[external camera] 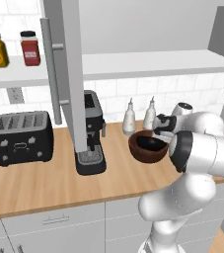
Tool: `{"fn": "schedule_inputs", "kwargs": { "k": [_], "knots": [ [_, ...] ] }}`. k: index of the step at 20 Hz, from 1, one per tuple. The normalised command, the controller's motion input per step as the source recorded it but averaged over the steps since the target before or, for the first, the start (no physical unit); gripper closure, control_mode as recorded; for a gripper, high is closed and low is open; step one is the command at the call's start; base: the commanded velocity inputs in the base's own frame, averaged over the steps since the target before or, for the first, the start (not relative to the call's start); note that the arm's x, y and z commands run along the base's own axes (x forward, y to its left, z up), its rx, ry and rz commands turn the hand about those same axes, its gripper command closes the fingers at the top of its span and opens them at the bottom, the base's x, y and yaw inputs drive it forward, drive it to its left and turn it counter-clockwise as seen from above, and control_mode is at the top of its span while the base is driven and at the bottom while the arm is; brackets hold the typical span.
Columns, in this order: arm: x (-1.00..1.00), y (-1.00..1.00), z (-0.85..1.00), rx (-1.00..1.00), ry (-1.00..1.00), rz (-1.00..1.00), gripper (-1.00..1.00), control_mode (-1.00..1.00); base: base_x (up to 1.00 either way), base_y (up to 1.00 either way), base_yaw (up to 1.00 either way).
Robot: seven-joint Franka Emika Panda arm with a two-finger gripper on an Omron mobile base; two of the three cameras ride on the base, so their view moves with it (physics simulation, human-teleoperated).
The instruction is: Pick up the bowls on the counter and stack them on top of one another in the open cabinet. Place the smaller bowl on top of the larger bowl.
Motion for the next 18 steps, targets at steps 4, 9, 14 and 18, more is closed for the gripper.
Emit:
{"fn": "schedule_inputs", "kwargs": {
  "k": [4,9,14,18],
  "knots": [
    [-0.89,0.00,0.87,0.04,-0.31,0.00,1.00,-1.00,0.00,0.00,0.00],
    [-1.00,0.03,1.00,0.04,-0.45,0.01,1.00,-1.00,0.00,0.00,0.00],
    [-0.99,0.17,1.00,0.03,-0.42,0.00,1.00,-1.00,0.00,0.00,0.00],
    [-0.75,0.02,1.00,0.06,-0.31,-0.01,1.00,-1.00,0.00,0.00,0.00]
  ]
}}
